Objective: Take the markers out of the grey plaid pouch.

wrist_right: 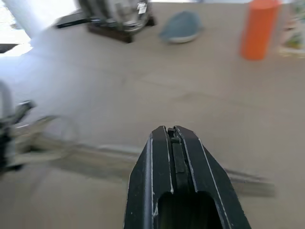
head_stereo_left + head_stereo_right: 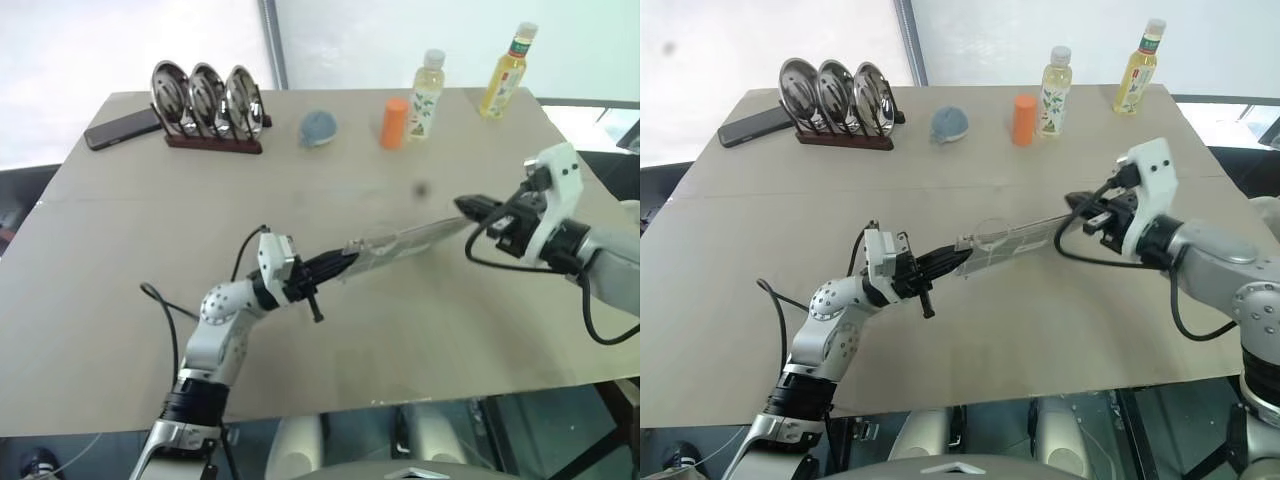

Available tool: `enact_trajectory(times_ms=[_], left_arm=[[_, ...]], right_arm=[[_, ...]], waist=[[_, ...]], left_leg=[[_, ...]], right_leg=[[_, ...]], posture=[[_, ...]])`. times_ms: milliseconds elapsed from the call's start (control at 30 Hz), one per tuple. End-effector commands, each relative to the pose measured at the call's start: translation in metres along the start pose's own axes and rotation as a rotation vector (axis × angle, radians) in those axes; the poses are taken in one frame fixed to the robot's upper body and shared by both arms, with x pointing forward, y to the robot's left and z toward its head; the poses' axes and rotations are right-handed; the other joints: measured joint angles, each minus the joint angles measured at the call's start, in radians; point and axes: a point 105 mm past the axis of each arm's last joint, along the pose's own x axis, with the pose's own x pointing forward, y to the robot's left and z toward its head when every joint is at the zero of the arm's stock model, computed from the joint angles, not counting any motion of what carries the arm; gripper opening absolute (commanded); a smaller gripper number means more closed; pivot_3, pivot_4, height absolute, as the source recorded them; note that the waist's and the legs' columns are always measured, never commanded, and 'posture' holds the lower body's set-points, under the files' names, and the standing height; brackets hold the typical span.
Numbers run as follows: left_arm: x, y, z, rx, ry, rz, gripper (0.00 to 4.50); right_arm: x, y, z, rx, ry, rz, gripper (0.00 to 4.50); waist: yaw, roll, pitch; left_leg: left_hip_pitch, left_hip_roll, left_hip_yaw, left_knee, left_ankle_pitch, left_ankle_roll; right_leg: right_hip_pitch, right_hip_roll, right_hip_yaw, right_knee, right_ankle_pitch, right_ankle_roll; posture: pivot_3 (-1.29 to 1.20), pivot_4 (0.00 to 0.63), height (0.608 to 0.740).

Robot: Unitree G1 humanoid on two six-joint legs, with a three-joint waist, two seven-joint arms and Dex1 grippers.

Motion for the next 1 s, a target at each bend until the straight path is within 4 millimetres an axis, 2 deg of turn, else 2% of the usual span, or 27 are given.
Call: enact_trajectory(times_ms=[33, 100, 133, 233, 400, 633, 667, 700, 800, 900, 1000], left_arm=[[0.005, 0.002, 0.008, 0.053, -0.021, -0.024, 0.0], [0.007, 0.0, 0.009, 0.065, -0.02, -0.042, 0.0], [0.008, -0.001, 0.01, 0.069, -0.02, -0.047, 0.0], [0.009, -0.004, 0.012, 0.085, -0.016, -0.06, 0.0], [0.011, -0.009, 0.017, 0.108, -0.013, -0.079, 0.0], [0.014, -0.019, 0.029, 0.119, -0.017, -0.076, 0.0], [0.015, -0.022, 0.031, 0.12, -0.019, -0.077, 0.0], [0.016, -0.027, 0.033, 0.122, -0.02, -0.078, 0.0], [0.018, -0.031, 0.034, 0.119, -0.016, -0.074, 0.0], [0.019, -0.028, 0.031, 0.102, -0.007, -0.064, 0.0], [0.016, -0.027, 0.027, 0.079, -0.007, -0.051, 0.0]], right_arm=[[0.007, 0.019, -0.005, 0.059, -0.001, 0.071, 0.58], [0.013, 0.023, -0.013, 0.113, 0.017, 0.078, 1.08], [0.015, 0.024, -0.016, 0.143, 0.022, 0.08, 1.72], [0.019, 0.028, -0.019, 0.19, 0.036, 0.1, 1.72], [0.027, 0.024, -0.022, 0.206, 0.054, 0.067, 1.72], [0.039, 0.032, -0.029, 0.14, 0.104, 0.099, 1.72], [0.041, 0.033, -0.03, 0.124, 0.109, 0.096, 1.34], [0.042, 0.032, -0.031, 0.115, 0.11, 0.089, 1.22], [0.042, 0.025, -0.029, 0.082, 0.098, 0.047, 0.05], [0.034, 0.004, -0.021, 0.025, 0.067, -0.065, 0.05], [0.017, -0.023, -0.011, -0.044, 0.051, -0.208, 0.05]], waist=[[0.001, 0.0, 0.0], [0.001, 0.0, 0.0], [0.001, 0.0, 0.0], [0.003, 0.0, 0.0], [0.002, 0.0, 0.0], [0.001, 0.0, 0.0], [0.001, 0.0, 0.0], [0.0, 0.0, 0.0], [0.003, 0.0, 0.001], [0.004, 0.0, 0.001], [0.004, 0.0, 0.001]], left_leg=[[0.0, 0.0, 0.0, 0.0, 0.0, 0.0], [0.0, 0.0, 0.0, 0.001, 0.0, 0.0], [0.0, 0.0, 0.001, 0.001, 0.0, 0.0], [-0.001, -0.001, 0.001, 0.001, 0.0, 0.0], [-0.001, -0.001, 0.001, 0.001, 0.0, 0.0], [-0.001, 0.0, 0.001, 0.001, 0.0, 0.0], [-0.001, 0.0, 0.001, 0.001, 0.0, 0.0], [-0.001, 0.0, 0.001, 0.001, 0.0, 0.0], [-0.001, 0.0, 0.001, 0.001, 0.0, 0.0], [-0.001, -0.001, 0.001, 0.001, 0.0, 0.0], [-0.001, -0.001, 0.001, 0.001, 0.0, 0.0]], right_leg=[[0.0, 0.0, 0.0, 0.0, 0.0, 0.0], [0.0, 0.0, 0.0, 0.0, 0.0, 0.0], [0.0, -0.001, 0.0, 0.0, 0.0, 0.0], [0.0, -0.002, 0.001, 0.0, 0.0, 0.0], [0.0, -0.001, 0.0, 0.0, 0.0, 0.0], [0.0, -0.001, 0.0, 0.0, 0.0, 0.0], [0.0, -0.001, 0.0, 0.0, 0.0, 0.0], [0.0, -0.001, 0.0, 0.0, 0.0, 0.0], [0.0, -0.001, 0.0, -0.001, 0.0, 0.0], [0.0, -0.001, 0.0, -0.001, 0.0, 0.0], [0.0, -0.002, 0.0, -0.001, 0.0, 0.0]], posture=[[0.0, 0.15, 0.74], [0.0, 0.15, 0.74], [0.0, 0.15, 0.74], [0.0, 0.15, 0.74], [0.0, 0.15, 0.74], [0.0, 0.15, 0.74], [0.0, 0.15, 0.74], [0.0, 0.15, 0.74], [0.0, 0.15, 0.74], [0.0, 0.15, 0.74], [0.0, 0.15, 0.74]])
